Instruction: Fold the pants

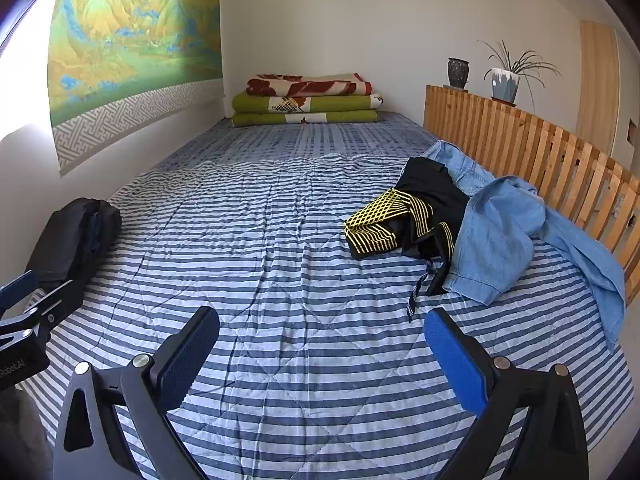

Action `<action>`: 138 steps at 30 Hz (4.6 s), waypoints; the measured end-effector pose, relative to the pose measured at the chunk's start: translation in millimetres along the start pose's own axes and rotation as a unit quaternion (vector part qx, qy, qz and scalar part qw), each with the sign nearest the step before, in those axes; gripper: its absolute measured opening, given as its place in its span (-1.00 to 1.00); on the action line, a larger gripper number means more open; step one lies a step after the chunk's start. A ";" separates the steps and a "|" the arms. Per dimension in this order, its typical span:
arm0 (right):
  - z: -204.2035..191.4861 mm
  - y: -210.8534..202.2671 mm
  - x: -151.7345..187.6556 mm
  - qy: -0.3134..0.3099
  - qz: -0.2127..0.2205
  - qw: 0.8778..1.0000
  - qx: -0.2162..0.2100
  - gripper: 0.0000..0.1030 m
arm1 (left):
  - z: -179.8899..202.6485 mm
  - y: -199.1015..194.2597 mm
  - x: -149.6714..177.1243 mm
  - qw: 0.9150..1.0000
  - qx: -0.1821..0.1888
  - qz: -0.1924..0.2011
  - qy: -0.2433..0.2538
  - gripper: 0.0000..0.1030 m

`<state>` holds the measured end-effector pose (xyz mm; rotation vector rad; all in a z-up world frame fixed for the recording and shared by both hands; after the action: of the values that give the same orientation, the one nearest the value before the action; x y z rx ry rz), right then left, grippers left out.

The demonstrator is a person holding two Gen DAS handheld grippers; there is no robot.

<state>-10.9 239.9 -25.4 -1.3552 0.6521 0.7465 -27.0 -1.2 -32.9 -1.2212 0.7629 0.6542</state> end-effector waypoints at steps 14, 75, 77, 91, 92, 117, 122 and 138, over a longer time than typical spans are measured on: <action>-0.6 2.9 2.2 0.003 -0.002 1.000 0.004 0.95 | 0.2 2.4 0.6 1.000 0.001 -0.001 0.001 1.00; -4.7 7.3 6.8 -0.001 -0.009 1.000 0.007 0.96 | 4.1 9.2 6.7 1.000 0.004 -0.007 0.002 1.00; -5.1 8.0 7.4 -0.001 -0.011 1.000 0.007 0.96 | 4.5 11.1 7.0 1.000 0.005 -0.009 0.002 1.00; -4.3 10.1 7.4 0.001 -0.014 1.000 0.007 0.96 | 3.2 16.2 8.2 1.000 0.005 -0.014 0.001 1.00; -4.6 10.6 7.8 0.001 -0.015 1.000 0.007 0.96 | 3.3 16.4 8.3 1.000 0.005 -0.014 0.001 1.00; 89.7 118.1 -9.2 0.120 -0.079 0.990 0.013 0.70 | -12.5 91.7 26.7 0.995 0.036 -0.088 -0.042 1.00; 93.8 169.3 -37.3 0.047 -0.098 0.993 0.041 0.54 | -22.1 102.4 27.8 0.995 0.025 -0.090 -0.046 1.00; 88.5 308.5 -72.4 -0.083 -0.184 0.969 0.144 -0.19 | -54.6 107.7 25.6 0.994 0.008 -0.088 -0.071 1.00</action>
<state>-299.8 339.3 -147.4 -1.0900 0.3442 0.4397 -105.7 -29.3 -123.8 -1.1983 0.5337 0.5817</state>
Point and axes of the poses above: each gripper's, at about its wrist camera, not at the fingertips, and y roughly the way its jaws point, z to its right, x to its underside, the point moved 3 cm from there along y, roughly the way its jaws point, and after that the axes turned 13 degrees about x, right-handed, at the moved point
